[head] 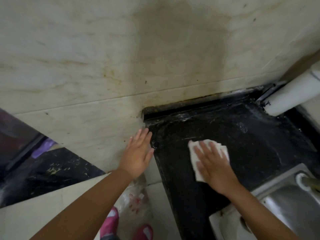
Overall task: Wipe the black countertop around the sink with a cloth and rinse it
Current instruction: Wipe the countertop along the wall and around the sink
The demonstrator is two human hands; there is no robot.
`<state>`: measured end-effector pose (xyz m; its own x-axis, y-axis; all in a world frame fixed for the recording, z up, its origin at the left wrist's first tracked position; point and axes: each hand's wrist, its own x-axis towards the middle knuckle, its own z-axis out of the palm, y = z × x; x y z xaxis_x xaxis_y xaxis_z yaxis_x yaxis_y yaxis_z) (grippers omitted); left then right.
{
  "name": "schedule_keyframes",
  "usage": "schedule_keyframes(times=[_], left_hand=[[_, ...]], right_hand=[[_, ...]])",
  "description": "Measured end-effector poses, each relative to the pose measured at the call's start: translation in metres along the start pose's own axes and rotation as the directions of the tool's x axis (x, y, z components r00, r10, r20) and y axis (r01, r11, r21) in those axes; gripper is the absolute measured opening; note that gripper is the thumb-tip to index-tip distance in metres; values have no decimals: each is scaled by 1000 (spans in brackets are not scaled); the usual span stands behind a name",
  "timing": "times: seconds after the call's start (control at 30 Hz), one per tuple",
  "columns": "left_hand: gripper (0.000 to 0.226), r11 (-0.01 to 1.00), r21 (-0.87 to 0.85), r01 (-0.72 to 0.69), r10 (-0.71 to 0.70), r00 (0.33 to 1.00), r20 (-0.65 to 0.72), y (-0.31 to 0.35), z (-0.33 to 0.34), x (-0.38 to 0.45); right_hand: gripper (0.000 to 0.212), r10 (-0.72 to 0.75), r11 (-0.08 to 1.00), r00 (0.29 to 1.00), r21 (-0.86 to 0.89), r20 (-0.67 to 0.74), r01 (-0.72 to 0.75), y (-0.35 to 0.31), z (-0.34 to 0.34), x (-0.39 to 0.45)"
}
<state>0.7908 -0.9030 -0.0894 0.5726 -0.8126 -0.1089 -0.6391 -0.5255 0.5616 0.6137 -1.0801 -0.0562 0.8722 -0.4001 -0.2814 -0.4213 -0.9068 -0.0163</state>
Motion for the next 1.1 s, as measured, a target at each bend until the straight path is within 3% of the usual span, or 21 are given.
schedule_keyframes(times=[0.07, 0.13, 0.3, 0.4, 0.47, 0.6, 0.67, 0.73, 0.87, 0.93, 1.0, 1.1], left_hand=[[94, 997, 75, 2, -4, 1000, 26, 3, -3, 3], [95, 992, 122, -8, 3, 999, 41, 2, -5, 4], [63, 978, 209, 7, -29, 994, 101, 5, -14, 4], [67, 970, 244, -17, -11, 994, 110, 7, -18, 3], [57, 965, 262, -11, -24, 991, 132, 8, -20, 4], [58, 950, 311, -12, -36, 988, 147, 10, -24, 5], [58, 948, 319, -13, -34, 989, 144, 11, -24, 5], [58, 948, 319, -12, -40, 987, 154, 12, -24, 5], [59, 956, 293, -11, -35, 988, 151, 11, -23, 5], [74, 959, 284, -21, -20, 990, 141, 8, -22, 5], [87, 970, 243, -29, -9, 988, 151, 5, -24, 6], [71, 989, 149, -22, -4, 985, 174, 0, -28, 6]], right_hand=[[67, 238, 969, 971, 57, 27, -239, 10, -11, 25], [64, 375, 917, 923, 111, 86, -383, 0, -16, 54], [57, 325, 942, 945, 96, -25, -321, -65, -21, 95], [67, 148, 988, 989, 57, -15, -147, -80, -12, 76], [69, 75, 997, 997, 3, 9, -75, -75, -8, 60], [65, 159, 987, 986, 18, 39, -160, -30, -16, 65], [53, 314, 938, 948, 137, 45, -317, -13, -20, 81], [53, 391, 907, 919, 146, 53, -395, -21, -25, 92], [90, 171, 983, 984, 64, 55, -174, -75, -17, 80], [80, 34, 998, 999, 43, 20, -35, -81, -14, 66], [52, 1, 1000, 998, 9, -59, -1, -74, -8, 47], [49, -63, 998, 994, 25, -85, 66, -49, 14, -2]])
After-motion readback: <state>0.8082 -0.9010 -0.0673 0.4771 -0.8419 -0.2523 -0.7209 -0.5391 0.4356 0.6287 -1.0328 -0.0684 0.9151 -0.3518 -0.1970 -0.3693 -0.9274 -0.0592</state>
